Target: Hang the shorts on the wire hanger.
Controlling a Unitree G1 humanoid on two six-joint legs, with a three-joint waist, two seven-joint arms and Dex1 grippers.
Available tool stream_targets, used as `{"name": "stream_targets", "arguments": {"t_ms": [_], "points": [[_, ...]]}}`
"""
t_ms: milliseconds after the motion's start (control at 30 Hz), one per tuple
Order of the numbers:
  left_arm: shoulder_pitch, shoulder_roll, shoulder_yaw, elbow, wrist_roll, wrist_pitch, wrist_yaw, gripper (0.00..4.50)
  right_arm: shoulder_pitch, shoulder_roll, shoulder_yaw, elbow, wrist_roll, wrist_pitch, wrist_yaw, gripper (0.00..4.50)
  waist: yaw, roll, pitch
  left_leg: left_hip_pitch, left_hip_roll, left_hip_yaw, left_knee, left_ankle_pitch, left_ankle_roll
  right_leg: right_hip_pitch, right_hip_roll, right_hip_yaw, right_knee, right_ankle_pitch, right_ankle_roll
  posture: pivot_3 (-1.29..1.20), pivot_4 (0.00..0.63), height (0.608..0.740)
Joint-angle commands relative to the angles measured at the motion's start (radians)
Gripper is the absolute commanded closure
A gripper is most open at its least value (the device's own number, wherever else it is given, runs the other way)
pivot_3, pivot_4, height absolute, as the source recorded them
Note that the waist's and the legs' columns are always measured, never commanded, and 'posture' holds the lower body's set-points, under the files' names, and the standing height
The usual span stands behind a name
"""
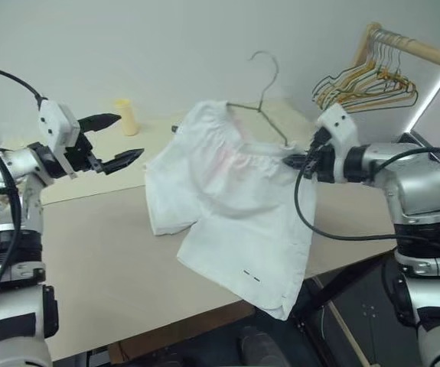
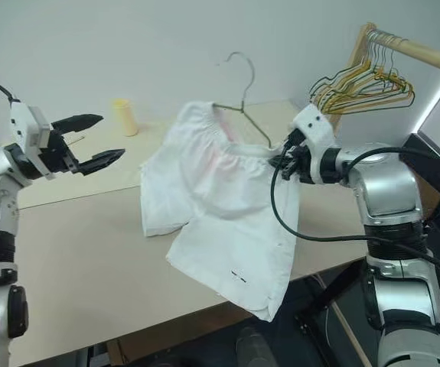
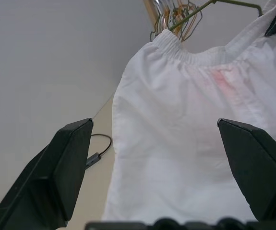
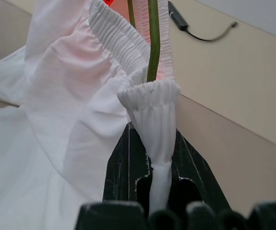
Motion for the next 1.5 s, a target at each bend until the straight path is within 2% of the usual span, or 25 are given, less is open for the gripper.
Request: {"name": "stream_targets", "arguments": {"t_ms": [33,200,367,500,633,767,967,1200,1433,1500], "points": [[0.016,-0.029,0.017,-0.091,-0.051,0.039,0.032,0.0,-0.008,-0.022,-0.078,-0.052,0.001,0.16,-0.111,4.46,-0.013,0.0,0.0,0.0,0.0,0.0,0.0,0.0,0.0,0.0,0.0,0.0,0.0,0.0,0.0,-0.33,0.0,0.74],[0.069,-0.075,0.012,-0.242,-0.161,0.134,-0.002,0.0,-0.024,0.022,-0.155,-0.003,-0.056,0.376,-0.318,4.46,-0.051,0.0,0.0,-0.001,-0.001,0.0,0.0,0.0,0.0,0.0,-0.001,0.001,0.0,0.0,0.001,-0.35,0.0,0.74],[0.076,-0.1,0.03,-0.307,-0.26,0.192,-0.032,0.0,-0.086,0.089,-0.198,0.032,-0.189,0.497,-0.57,4.46,-0.092,0.001,-0.001,0.0,-0.001,0.001,0.0,0.001,0.001,0.001,0.0,0.003,0.0,0.001,0.001,-0.36,0.0,0.74],[0.078,-0.127,0.055,-0.332,-0.338,0.215,-0.042,0.0,-0.146,0.142,-0.24,0.068,-0.278,0.504,-0.732,4.46,-0.127,0.002,-0.001,0.0,-0.002,0.002,0.0,0.001,0.002,0.002,-0.001,0.004,0.001,0.001,0.002,-0.36,0.0,0.74],[0.062,-0.165,0.086,-0.338,-0.373,0.211,0.01,0.0,-0.198,0.202,-0.313,0.102,-0.356,0.43,-0.897,4.46,-0.146,0.002,-0.001,0.001,-0.002,0.002,0.0,0.001,0.002,0.003,0.0,0.005,0.001,0.001,0.003,-0.35,0.0,0.74],[0.066,-0.191,0.107,-0.349,-0.387,0.199,0.05,0.0,-0.231,0.228,-0.328,0.13,-0.378,0.375,-0.97,4.46,-0.156,0.002,-0.001,0.001,-0.003,0.002,0.0,0.002,0.003,0.003,-0.001,0.005,0.001,0.001,0.003,-0.34,0.0,0.74],[0.103,-0.197,0.134,-0.393,-0.405,0.209,0.089,0.0,-0.349,0.244,-0.494,0.25,-0.357,0.203,-1.123,4.46,-0.166,0.002,-0.001,0.001,-0.005,0.002,-0.001,0.002,0.004,0.003,-0.001,0.007,0.0,0.002,0.004,-0.33,0.0,0.74],[0.119,-0.198,0.114,-0.403,-0.384,0.199,0.093,0.0,-0.509,0.172,-0.631,0.552,-0.276,0.024,-1.226,4.46,-0.166,0.002,-0.001,0.002,-0.007,0.003,-0.002,0.003,0.006,0.005,-0.002,0.008,-0.002,0.002,0.005,-0.32,0.0,0.74],[0.122,-0.194,0.114,-0.41,-0.382,0.201,0.092,0.0,-0.586,0.066,-0.66,0.858,-0.196,-0.092,-1.281,4.46,-0.166,0.002,-0.001,0.002,-0.01,0.003,-0.004,0.003,0.006,0.008,-0.003,0.009,-0.007,0.002,0.008,-0.32,0.0,0.74],[0.124,-0.193,0.116,-0.411,-0.382,0.201,0.091,0.0,-0.6,0.038,-0.664,0.926,-0.17,-0.102,-1.29,4.46,-0.165,0.002,-0.001,0.002,-0.01,0.003,-0.005,0.003,0.006,0.013,-0.003,0.008,-0.01,0.002,0.008,-0.31,0.0,0.74]]}}
